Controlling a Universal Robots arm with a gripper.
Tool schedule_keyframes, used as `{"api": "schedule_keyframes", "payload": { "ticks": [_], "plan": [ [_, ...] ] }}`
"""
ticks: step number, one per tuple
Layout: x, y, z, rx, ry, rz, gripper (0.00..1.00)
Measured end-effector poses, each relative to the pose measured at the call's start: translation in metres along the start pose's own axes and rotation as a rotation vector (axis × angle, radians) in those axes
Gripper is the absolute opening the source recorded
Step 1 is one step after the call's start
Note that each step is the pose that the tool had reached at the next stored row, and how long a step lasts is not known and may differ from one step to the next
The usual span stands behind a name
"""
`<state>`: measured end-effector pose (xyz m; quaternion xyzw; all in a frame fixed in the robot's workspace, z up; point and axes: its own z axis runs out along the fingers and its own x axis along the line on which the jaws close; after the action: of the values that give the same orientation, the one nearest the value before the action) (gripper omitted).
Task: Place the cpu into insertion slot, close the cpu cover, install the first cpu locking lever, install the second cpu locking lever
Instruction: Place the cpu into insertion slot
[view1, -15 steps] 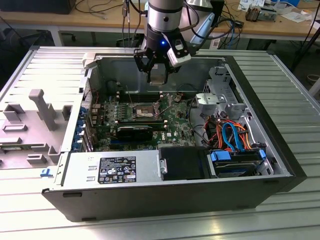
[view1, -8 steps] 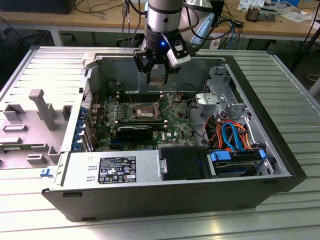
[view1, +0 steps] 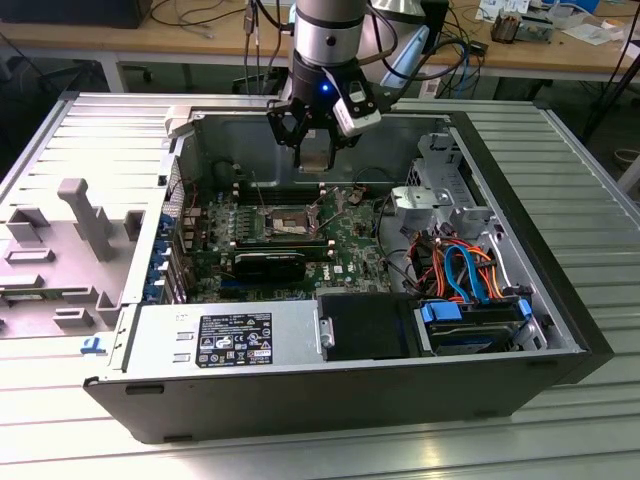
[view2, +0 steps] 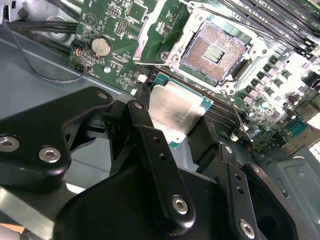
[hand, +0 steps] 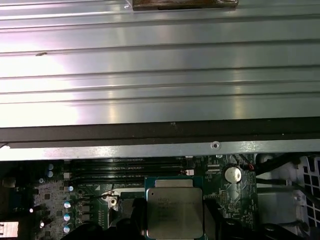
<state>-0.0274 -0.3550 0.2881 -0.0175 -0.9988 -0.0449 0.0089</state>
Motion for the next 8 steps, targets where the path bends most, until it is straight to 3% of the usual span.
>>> {"api": "schedule_keyframes", "payload": {
  "ticks": [8],
  "plan": [
    [0.0, 0.0, 0.0, -0.0004, -0.0017, 0.019, 0.54]
  ]
}}
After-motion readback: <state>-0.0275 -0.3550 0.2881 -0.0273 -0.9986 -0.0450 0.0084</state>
